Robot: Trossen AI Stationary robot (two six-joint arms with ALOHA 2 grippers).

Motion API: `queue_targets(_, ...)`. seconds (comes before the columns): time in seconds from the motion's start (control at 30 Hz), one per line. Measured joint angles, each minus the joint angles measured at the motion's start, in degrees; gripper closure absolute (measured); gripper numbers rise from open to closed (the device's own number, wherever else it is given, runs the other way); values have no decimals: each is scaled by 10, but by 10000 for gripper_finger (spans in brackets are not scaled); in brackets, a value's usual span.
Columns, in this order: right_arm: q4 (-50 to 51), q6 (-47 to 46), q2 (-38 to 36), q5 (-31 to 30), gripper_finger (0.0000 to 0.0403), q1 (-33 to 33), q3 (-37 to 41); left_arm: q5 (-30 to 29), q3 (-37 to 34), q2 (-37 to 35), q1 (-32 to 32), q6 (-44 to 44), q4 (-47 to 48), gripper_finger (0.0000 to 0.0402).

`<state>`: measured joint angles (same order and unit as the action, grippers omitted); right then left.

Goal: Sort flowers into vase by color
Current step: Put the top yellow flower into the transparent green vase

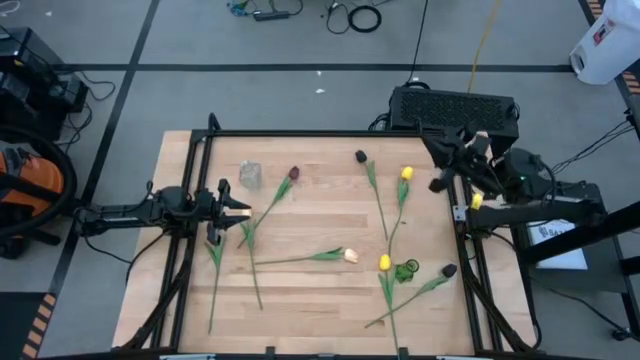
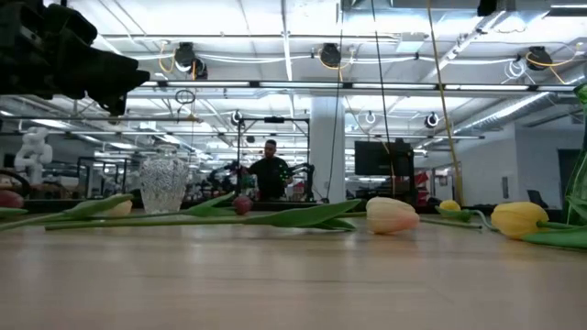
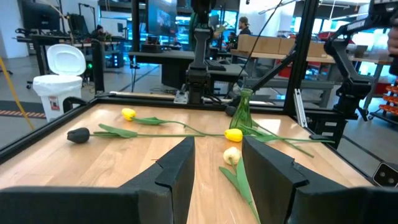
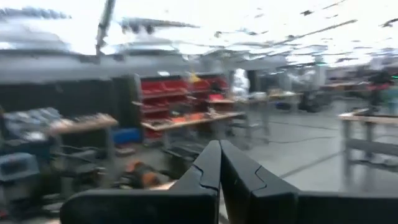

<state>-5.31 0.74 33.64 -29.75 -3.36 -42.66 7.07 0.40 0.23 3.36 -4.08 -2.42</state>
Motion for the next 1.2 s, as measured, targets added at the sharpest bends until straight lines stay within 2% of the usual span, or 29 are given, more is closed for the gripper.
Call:
queue_targets(0.07,55,-22,35,-76,403,-8,-44,0,0,0,0,0,0,260)
queue_targets(0.17,202,-96,87,-185,403,-25,-119,0,0,0,0,0,0,260)
queue_targets(0.27,358,-179,131,-204,403,-50,-190,0,0,0,0,0,0,260)
queue_targets(0.4,531,-286,178,-155,398,-74,-273,0,0,0,0,0,0,260)
queue_targets(0.57,642,-399,203,-118,362,-76,-314,0,0,0,0,0,0,260)
queue_targets(0.7,691,-462,215,-94,316,-81,-314,0,0,0,0,0,0,260)
queue_targets(0.87,736,-559,251,-5,247,-93,-314,0,0,0,0,0,0,260)
queue_targets(0.97,740,-570,283,40,207,-94,-314,0,0,0,0,0,0,260)
queue_targets(1.2,754,-605,372,41,136,-98,-314,0,0,0,0,0,0,260)
